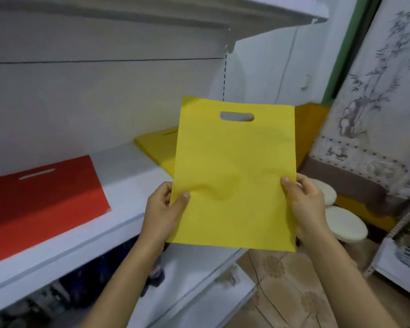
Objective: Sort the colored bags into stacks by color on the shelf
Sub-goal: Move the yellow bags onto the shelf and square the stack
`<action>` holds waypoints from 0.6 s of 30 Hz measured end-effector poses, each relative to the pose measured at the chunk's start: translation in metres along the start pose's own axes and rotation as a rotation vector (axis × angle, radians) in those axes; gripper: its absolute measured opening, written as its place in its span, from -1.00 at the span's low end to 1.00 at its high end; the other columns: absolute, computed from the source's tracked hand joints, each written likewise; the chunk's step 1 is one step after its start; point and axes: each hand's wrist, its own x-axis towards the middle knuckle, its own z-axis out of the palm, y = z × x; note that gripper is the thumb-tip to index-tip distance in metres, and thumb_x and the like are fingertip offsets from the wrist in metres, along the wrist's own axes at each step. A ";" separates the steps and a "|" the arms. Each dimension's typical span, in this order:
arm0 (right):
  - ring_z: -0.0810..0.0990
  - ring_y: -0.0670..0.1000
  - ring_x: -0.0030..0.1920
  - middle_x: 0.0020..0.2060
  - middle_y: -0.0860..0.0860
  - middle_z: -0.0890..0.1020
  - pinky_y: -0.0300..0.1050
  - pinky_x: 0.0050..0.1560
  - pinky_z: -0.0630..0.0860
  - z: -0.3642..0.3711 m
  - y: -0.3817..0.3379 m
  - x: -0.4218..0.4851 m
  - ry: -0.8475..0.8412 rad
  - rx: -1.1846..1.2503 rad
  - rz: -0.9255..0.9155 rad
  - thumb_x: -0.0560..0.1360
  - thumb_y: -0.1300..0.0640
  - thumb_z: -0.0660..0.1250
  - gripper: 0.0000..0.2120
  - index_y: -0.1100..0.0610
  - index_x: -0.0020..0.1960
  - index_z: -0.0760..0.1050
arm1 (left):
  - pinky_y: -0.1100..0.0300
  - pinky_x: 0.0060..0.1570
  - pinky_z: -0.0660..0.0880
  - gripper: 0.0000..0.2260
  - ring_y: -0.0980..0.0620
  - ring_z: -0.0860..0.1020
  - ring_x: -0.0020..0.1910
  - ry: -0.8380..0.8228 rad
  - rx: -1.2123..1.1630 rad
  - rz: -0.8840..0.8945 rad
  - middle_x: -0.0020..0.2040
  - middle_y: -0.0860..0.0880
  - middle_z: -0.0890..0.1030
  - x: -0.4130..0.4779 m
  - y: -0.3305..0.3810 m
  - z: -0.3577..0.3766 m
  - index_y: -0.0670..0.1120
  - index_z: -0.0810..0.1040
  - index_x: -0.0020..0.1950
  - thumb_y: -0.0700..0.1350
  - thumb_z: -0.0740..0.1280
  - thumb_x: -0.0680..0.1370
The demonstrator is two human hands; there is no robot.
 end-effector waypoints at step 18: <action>0.53 -0.03 0.06 0.02 -0.05 0.61 -0.07 0.02 0.44 0.114 0.034 0.141 -0.126 -0.365 -0.231 0.54 0.20 0.31 -0.79 0.06 0.15 0.58 | 0.02 0.02 0.56 -0.64 0.03 0.61 -0.01 0.310 0.303 -0.024 0.00 0.07 0.65 0.136 -0.007 -0.015 0.03 0.54 0.17 0.19 0.32 0.47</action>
